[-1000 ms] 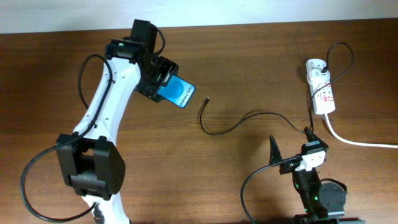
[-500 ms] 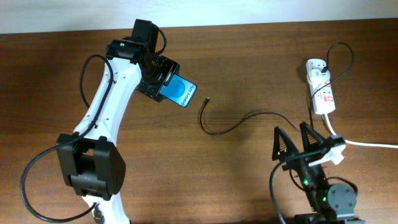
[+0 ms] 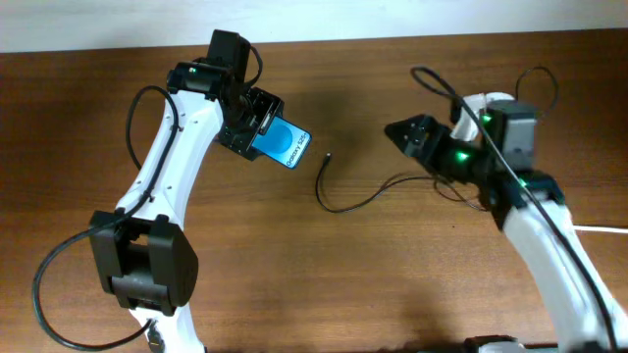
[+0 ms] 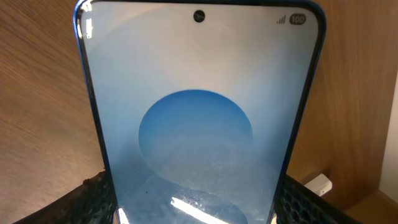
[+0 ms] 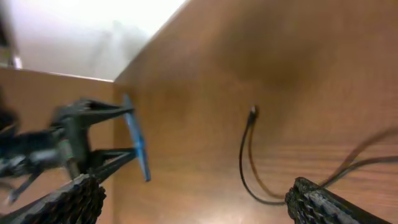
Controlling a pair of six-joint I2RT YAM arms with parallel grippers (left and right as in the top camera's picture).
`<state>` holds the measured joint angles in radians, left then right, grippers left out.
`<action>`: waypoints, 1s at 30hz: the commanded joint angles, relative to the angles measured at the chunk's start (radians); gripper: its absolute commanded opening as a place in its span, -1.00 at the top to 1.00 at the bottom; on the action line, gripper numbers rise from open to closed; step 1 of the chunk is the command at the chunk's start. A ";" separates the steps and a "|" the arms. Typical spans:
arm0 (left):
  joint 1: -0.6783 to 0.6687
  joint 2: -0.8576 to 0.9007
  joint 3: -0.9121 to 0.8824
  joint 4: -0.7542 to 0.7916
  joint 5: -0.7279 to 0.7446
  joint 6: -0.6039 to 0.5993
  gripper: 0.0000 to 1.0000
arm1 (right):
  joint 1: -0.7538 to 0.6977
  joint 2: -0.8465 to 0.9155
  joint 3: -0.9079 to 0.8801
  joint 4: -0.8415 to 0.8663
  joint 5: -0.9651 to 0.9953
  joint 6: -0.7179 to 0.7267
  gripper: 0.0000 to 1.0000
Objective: Plug charger to phone and switch on socket
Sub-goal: 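Move the right gripper toward the phone held by the left gripper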
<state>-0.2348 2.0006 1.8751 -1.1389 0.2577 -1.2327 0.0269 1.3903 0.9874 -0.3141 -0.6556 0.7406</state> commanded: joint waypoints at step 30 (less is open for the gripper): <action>-0.103 0.131 0.022 0.002 0.027 -0.260 1.00 | 0.242 0.370 0.011 0.467 -0.038 0.069 -0.44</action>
<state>-0.3401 2.1086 1.8759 -1.1469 0.2283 -1.4818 0.2443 1.7554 0.9913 0.1574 -0.7193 0.8085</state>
